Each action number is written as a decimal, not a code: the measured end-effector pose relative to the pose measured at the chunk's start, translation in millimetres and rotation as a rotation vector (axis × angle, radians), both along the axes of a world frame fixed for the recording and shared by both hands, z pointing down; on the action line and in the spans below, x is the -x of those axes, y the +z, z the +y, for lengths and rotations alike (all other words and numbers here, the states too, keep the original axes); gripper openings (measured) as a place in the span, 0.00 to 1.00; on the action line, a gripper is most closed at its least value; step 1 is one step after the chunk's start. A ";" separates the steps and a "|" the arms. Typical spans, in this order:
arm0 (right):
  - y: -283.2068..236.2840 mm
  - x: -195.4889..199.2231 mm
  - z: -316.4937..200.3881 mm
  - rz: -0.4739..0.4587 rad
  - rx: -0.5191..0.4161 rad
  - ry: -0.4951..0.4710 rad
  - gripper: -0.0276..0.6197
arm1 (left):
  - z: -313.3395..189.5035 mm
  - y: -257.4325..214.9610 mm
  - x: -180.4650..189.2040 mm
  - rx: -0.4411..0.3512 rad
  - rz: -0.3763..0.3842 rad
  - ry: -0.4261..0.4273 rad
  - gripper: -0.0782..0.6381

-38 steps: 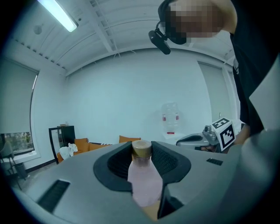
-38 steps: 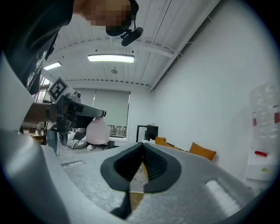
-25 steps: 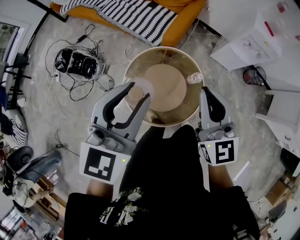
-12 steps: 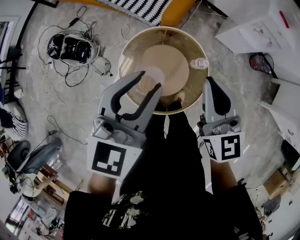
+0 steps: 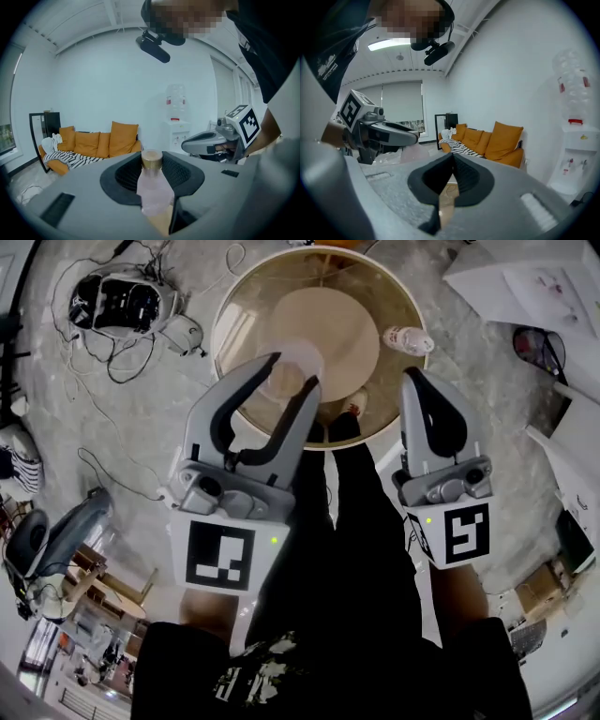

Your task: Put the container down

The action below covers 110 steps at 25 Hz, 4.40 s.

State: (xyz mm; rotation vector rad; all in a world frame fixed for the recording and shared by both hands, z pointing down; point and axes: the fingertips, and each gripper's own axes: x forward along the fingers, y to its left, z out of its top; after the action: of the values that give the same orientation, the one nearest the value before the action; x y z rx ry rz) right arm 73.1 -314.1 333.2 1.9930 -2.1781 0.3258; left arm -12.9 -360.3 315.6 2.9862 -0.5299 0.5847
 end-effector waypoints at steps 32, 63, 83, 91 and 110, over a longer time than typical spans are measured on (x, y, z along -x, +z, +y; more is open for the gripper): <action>242.2 13.9 1.1 -0.079 0.235 -0.090 0.04 | 3.0 246.2 -15.6 0.154 -0.127 0.007 0.32; 373.4 -1.2 5.7 -0.092 0.313 -0.042 0.04 | 2.2 392.3 -35.6 0.200 -0.179 0.075 0.32; 420.9 21.2 -12.4 -0.102 0.340 -0.072 0.04 | -13.5 444.9 -20.5 0.195 -0.200 0.075 0.32; 439.9 37.8 -30.0 -0.097 0.343 -0.082 0.04 | -24.1 463.8 -6.8 0.208 -0.187 0.071 0.32; 465.7 52.5 -31.0 -0.114 0.377 -0.093 0.04 | -24.4 482.2 -6.1 0.172 -0.195 0.132 0.32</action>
State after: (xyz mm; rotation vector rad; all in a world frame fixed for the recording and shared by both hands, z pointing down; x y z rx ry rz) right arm 20.6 -345.1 798.9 1.6989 -2.0741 0.7884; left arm -6.8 -384.7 797.7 2.8319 -0.2768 0.8895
